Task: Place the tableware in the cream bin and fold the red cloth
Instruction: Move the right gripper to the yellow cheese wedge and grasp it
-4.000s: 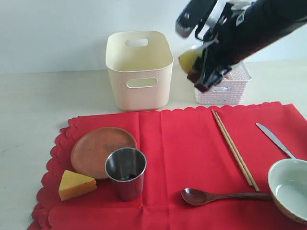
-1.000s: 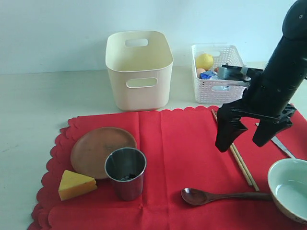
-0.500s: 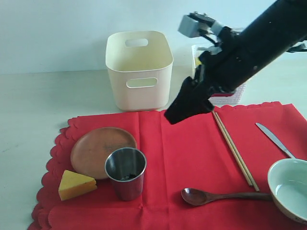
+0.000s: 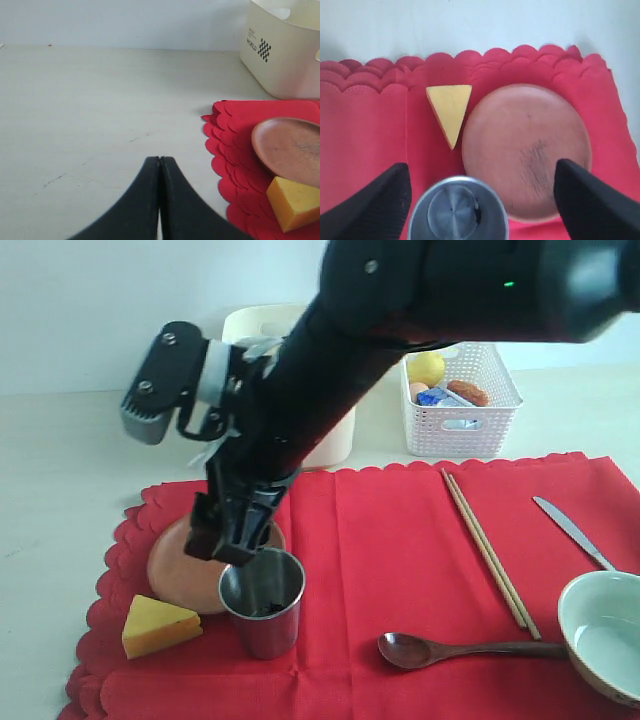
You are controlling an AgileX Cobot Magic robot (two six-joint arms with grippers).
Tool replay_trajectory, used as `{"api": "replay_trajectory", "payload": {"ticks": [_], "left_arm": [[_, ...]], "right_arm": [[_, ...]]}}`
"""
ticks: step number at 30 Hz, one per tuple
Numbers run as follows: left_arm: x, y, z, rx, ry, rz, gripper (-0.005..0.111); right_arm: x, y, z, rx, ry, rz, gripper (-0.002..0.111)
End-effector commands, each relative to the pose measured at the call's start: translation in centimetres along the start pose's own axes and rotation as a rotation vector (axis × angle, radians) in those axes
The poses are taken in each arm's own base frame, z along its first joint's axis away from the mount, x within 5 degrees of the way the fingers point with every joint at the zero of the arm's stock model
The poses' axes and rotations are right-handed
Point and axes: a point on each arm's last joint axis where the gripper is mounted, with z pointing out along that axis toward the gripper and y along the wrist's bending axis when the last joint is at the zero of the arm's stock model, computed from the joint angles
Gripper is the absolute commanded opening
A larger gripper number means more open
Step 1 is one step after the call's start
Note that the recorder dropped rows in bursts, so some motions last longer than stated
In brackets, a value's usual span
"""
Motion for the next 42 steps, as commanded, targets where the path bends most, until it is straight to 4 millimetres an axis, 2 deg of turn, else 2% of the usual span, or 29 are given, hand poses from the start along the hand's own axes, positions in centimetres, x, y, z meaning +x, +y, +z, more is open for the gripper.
{"api": "replay_trajectory", "payload": {"ticks": [1,2,5,6,10,22,28,31,34,39,40,42], "left_arm": [[-0.3,-0.1,-0.1,0.008,-0.024,-0.003,0.000],[-0.3,-0.1,-0.1,0.008,-0.024,-0.003,0.000],[-0.3,-0.1,-0.1,0.008,-0.024,-0.003,0.000],[-0.3,-0.1,-0.1,0.008,-0.024,-0.003,0.000],[-0.3,-0.1,-0.1,0.008,-0.024,-0.003,0.000],[-0.3,-0.1,-0.1,0.008,-0.024,-0.003,0.000],[-0.3,-0.1,-0.1,0.008,-0.024,-0.003,0.000],[-0.3,-0.1,-0.1,0.008,-0.024,-0.003,0.000],[-0.3,-0.1,-0.1,0.008,-0.024,-0.003,0.000],[-0.3,-0.1,-0.1,0.008,-0.024,-0.003,0.000],[-0.3,-0.1,-0.1,0.008,-0.024,-0.003,0.000],[-0.3,-0.1,-0.1,0.008,-0.024,-0.003,0.000]], "right_arm": [[-2.2,0.7,3.1,-0.070,0.041,-0.055,0.075],[-2.8,1.4,4.8,-0.110,0.060,-0.078,0.075],[-3.3,2.1,7.0,-0.122,0.108,-0.129,0.075],[-3.4,2.4,8.5,-0.112,0.153,-0.143,0.075],[-3.3,2.3,10.8,-0.097,0.205,-0.128,0.074],[-2.6,1.5,15.5,-0.148,0.309,-0.022,0.073],[-2.0,1.7,16.2,-0.169,0.336,0.001,0.066],[-2.0,1.7,16.3,-0.164,0.335,0.019,0.056],[-2.0,1.6,16.3,-0.158,0.338,0.022,0.039],[-2.2,1.4,15.9,-0.133,0.342,0.031,0.004],[-2.3,1.4,15.6,-0.132,0.340,0.030,0.000],[-2.7,1.3,15.0,-0.123,0.326,0.034,0.000]]}}
